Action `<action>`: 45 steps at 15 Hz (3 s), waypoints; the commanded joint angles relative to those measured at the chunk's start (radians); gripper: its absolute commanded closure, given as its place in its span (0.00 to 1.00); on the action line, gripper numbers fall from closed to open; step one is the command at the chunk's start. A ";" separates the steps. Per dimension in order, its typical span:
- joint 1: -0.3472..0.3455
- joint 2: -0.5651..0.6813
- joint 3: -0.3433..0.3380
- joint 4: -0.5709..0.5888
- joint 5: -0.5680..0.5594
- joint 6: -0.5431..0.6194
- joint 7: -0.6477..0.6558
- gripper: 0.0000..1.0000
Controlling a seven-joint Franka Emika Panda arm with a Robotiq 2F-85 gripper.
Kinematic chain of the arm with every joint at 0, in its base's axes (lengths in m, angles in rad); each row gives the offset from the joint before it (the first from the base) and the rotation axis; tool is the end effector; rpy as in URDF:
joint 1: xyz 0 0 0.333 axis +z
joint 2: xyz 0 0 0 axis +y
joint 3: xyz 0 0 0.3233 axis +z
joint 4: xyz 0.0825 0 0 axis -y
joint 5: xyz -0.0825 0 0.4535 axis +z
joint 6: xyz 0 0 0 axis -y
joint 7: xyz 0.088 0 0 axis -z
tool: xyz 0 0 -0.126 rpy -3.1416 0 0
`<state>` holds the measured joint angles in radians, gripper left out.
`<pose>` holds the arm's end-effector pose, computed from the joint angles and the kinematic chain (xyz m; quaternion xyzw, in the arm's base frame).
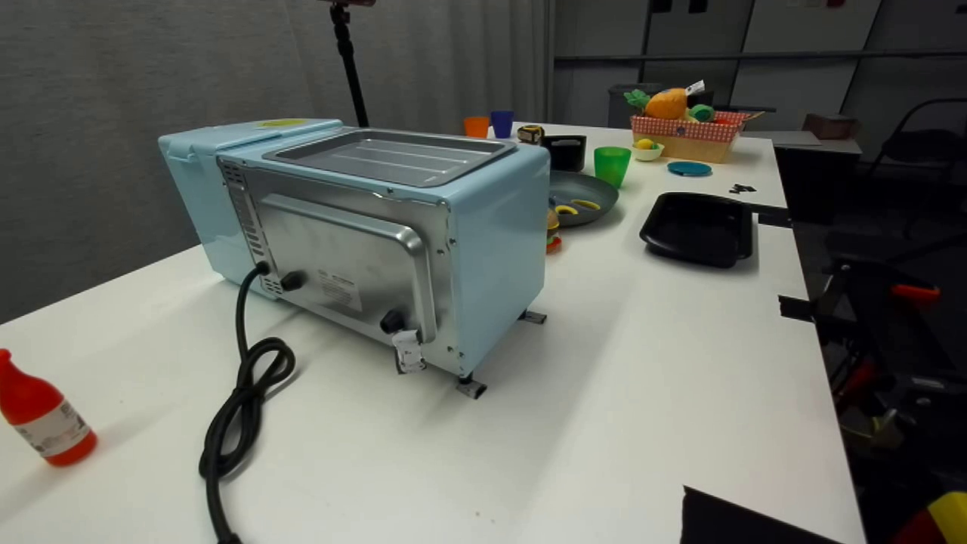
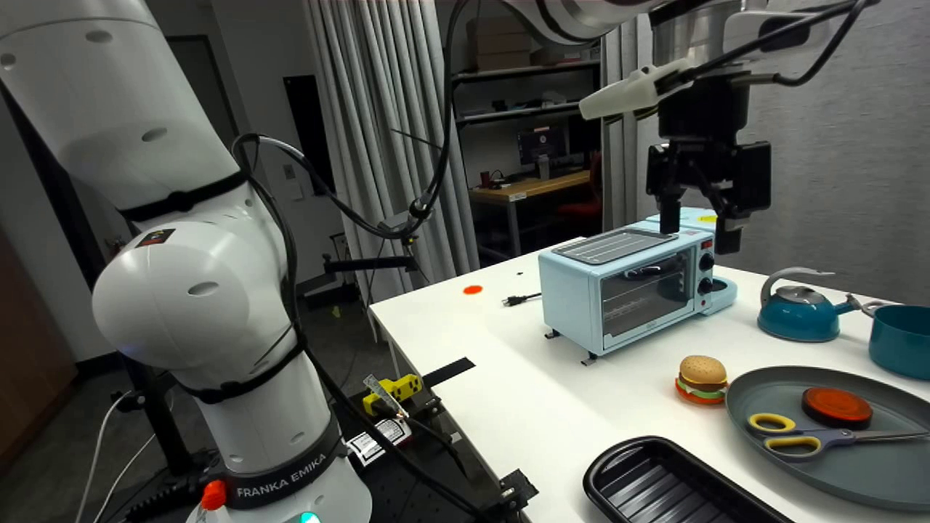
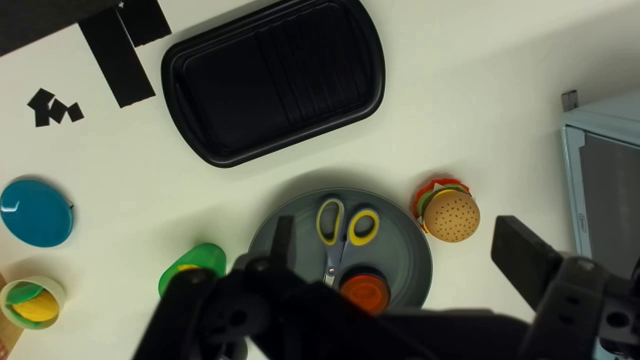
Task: Pick up the green cup and pour the contents onto the plate
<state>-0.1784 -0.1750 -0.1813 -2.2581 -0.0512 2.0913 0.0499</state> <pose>0.5134 -0.1969 0.3885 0.9818 -0.1897 0.0019 0.0069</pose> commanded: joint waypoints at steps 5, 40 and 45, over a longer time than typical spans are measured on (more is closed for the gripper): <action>-0.021 0.149 -0.024 0.108 -0.001 0.039 0.008 0.00; -0.276 0.882 -0.007 0.775 -0.004 0.015 -0.504 0.00; -0.285 0.903 -0.003 0.805 -0.004 0.004 -0.518 0.00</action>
<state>-0.4526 0.7261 -0.1962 -1.4591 -0.0460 2.0989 -0.4723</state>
